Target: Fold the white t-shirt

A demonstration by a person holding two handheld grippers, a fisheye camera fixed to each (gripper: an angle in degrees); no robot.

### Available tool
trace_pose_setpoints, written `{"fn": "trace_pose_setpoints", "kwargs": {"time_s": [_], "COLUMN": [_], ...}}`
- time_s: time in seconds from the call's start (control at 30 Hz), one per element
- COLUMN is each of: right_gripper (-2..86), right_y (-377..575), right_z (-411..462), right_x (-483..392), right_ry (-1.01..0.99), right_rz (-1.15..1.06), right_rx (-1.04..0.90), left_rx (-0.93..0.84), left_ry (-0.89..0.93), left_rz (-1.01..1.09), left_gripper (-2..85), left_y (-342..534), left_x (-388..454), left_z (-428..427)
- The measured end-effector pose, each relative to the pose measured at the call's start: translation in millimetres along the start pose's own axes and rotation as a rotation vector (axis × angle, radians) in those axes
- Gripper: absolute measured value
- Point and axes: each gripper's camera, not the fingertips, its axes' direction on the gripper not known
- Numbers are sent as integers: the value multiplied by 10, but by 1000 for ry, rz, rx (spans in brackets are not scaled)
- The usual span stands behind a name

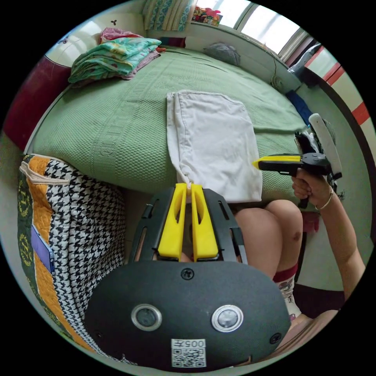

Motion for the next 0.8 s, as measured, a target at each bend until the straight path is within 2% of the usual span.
{"fn": "trace_pose_setpoints", "kwargs": {"time_s": [0.1, 0.3, 0.37, 0.57, 0.8], "right_gripper": [20, 63, 92, 102, 112], "right_y": [17, 77, 3, -400, -972], "right_z": [158, -1, -101, -226, 14], "right_x": [5, 188, 358, 800, 1138], "right_ry": [102, 73, 61, 13, -34], "right_rz": [-6, 17, 60, 202, 296], "right_rx": [-17, 83, 137, 286, 258], "left_rx": [-31, -26, -23, -22, 10], "left_ry": [-44, -200, -160, -105, -22], "left_rz": [-34, -84, -94, -68, -34], "left_gripper": [20, -2, -4, -2, 36], "left_y": [20, 74, 62, -8, -98], "left_x": [-86, -312, -386, -443, -509], "left_z": [41, -39, -36, 54, 23]}}
